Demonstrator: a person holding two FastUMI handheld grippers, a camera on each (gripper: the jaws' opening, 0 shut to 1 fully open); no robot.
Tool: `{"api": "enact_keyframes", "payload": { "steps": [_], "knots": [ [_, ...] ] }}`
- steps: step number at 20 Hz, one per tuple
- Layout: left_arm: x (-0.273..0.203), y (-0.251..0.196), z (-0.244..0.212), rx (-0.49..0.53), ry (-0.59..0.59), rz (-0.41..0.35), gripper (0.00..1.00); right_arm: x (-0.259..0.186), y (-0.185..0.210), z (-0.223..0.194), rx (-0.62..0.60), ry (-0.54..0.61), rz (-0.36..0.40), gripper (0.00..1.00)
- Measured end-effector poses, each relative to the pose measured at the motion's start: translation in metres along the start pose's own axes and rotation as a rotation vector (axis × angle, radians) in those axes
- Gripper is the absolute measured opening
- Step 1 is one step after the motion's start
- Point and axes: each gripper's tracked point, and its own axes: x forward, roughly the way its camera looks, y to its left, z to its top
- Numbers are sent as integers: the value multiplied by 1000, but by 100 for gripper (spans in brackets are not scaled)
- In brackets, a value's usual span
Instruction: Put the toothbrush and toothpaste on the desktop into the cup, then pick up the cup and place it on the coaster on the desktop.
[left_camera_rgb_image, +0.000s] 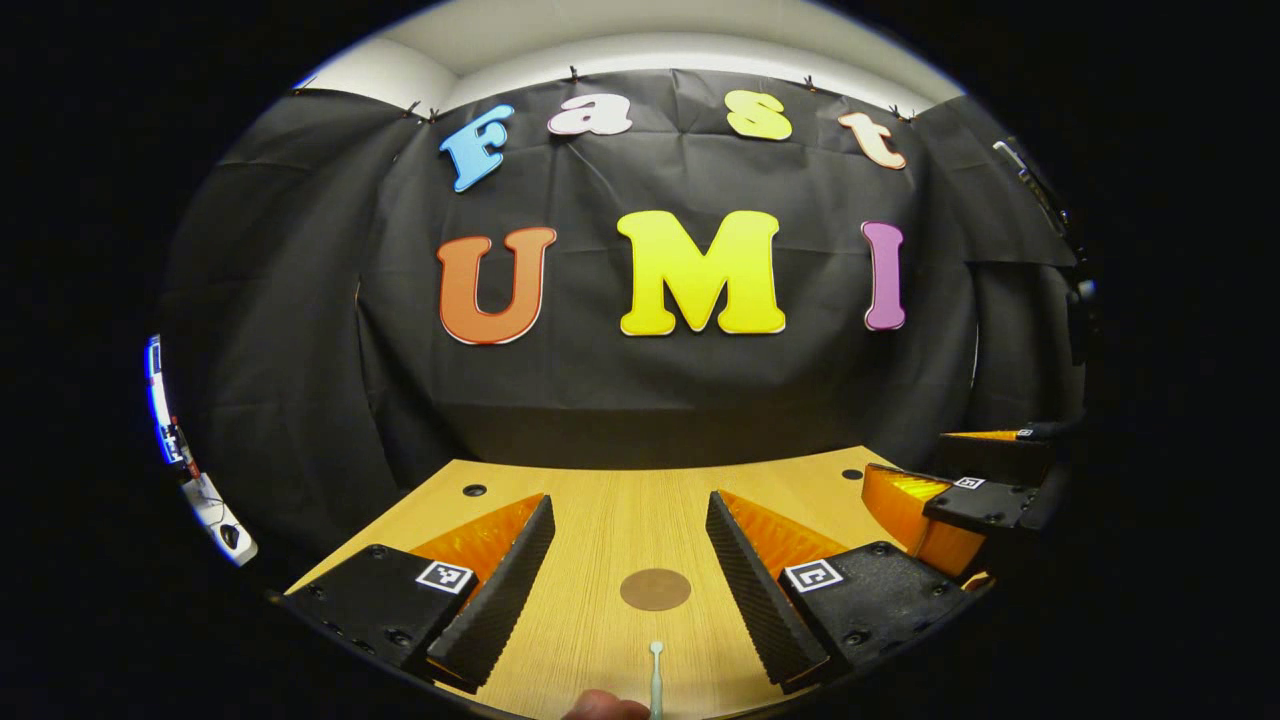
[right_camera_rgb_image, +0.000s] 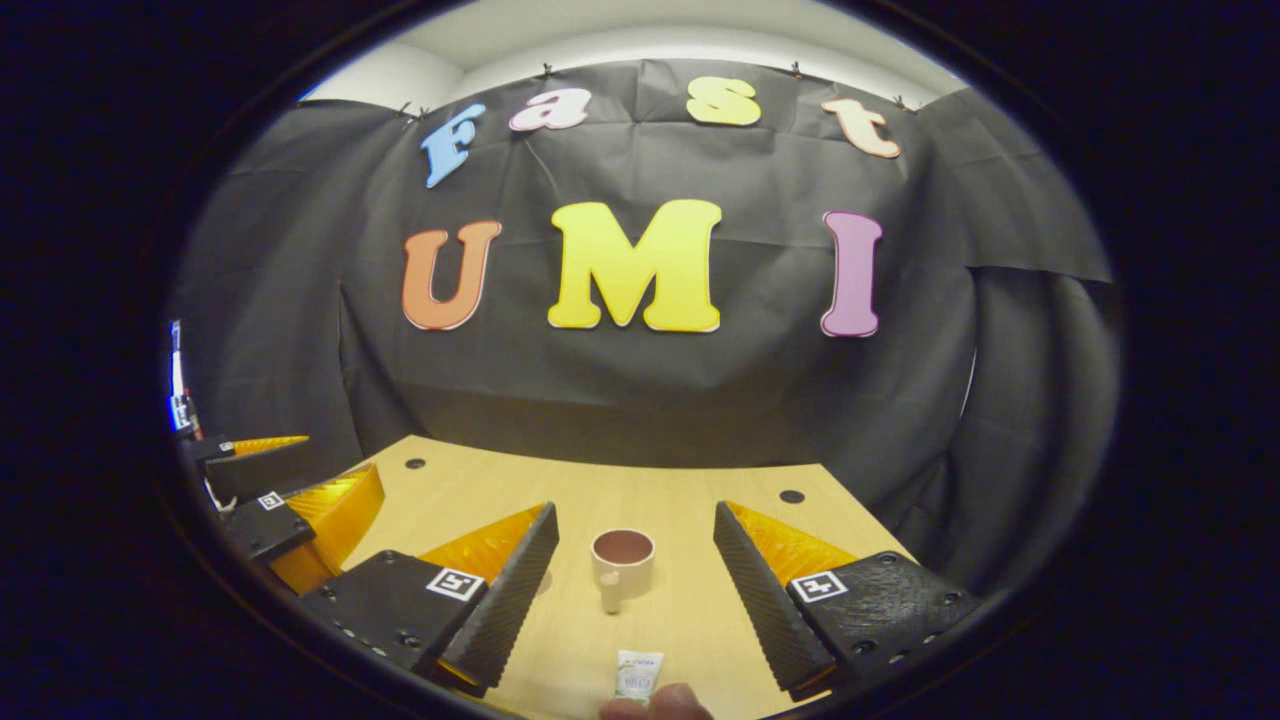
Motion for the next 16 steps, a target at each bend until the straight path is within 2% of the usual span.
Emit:
{"api": "enact_keyframes", "payload": {
  "steps": [5, 6, 7, 8, 9, 10, 13, 14, 16],
  "knots": [
    [-4, -6, -45, 0, 111, -16, 97, 6, -7, -54, -9, 146, 4, 98],
    [-5, -8, -56, -4, 141, -21, 97, 7, -10, -67, -6, 183, 2, 95],
    [-7, -9, -67, -8, 173, -26, 97, 8, -13, -80, -3, 222, 0, 99],
    [-10, -11, -79, -12, 204, -30, 98, 9, -14, -93, -2, 260, -1, 95],
    [-13, -14, -88, -15, 234, -37, 98, 10, -14, -107, -3, 301, 0, 99],
    [-14, -16, -98, -13, 262, -43, 98, 8, -14, -121, -1, 341, 1, 96],
    [-22, -19, -125, -7, 345, -55, 98, 6, -13, -158, 8, 451, -2, 96],
    [-24, -20, -136, -6, 376, -59, 98, 6, -13, -168, 7, 484, -5, 99],
    [-28, -24, -152, -8, 429, -73, 98, 7, -13, -188, 5, 540, -4, 96]
  ]
}}
